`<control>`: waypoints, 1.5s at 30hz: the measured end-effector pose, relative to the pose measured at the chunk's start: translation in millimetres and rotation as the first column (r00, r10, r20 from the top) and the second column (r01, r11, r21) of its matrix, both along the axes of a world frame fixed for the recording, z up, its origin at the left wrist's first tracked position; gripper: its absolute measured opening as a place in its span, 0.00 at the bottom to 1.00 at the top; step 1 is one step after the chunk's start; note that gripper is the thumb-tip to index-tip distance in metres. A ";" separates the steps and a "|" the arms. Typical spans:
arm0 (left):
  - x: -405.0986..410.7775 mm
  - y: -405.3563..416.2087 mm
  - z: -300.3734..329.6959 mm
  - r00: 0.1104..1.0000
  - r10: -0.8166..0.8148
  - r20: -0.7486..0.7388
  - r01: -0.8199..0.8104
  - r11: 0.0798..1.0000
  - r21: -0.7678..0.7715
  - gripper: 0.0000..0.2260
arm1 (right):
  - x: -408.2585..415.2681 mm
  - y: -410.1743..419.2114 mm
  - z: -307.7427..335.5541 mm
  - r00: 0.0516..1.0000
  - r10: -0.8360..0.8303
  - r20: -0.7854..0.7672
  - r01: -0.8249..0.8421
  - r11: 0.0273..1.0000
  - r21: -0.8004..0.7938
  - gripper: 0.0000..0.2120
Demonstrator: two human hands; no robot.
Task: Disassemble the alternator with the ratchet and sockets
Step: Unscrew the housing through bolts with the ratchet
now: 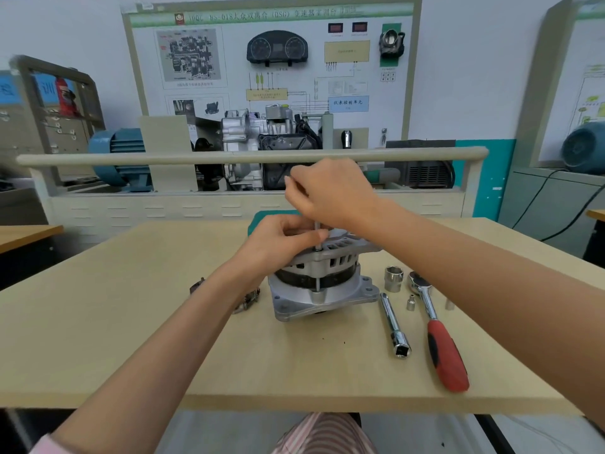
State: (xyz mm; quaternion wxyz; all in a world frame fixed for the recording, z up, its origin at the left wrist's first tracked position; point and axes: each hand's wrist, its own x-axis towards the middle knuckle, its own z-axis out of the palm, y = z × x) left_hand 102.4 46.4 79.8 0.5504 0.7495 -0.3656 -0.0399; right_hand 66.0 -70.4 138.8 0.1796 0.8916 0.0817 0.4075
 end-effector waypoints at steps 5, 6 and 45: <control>0.8 -1.9 2.6 0.999 0.009 -0.050 -0.012 0.998 -0.056 0.07 | 4.7 4.0 -1.5 0.991 -0.133 -0.032 0.136 0.975 0.177 0.18; 1.0 -4.3 2.4 0.998 0.034 -0.049 -0.037 0.997 -0.069 0.05 | 7.8 8.3 -1.4 0.965 -0.258 -0.047 0.263 0.948 0.180 0.17; -1.5 -5.2 -6.3 0.993 0.105 0.053 -0.099 0.990 -0.103 0.08 | 3.2 17.7 -22.2 0.976 -0.149 0.155 0.086 0.930 0.356 0.11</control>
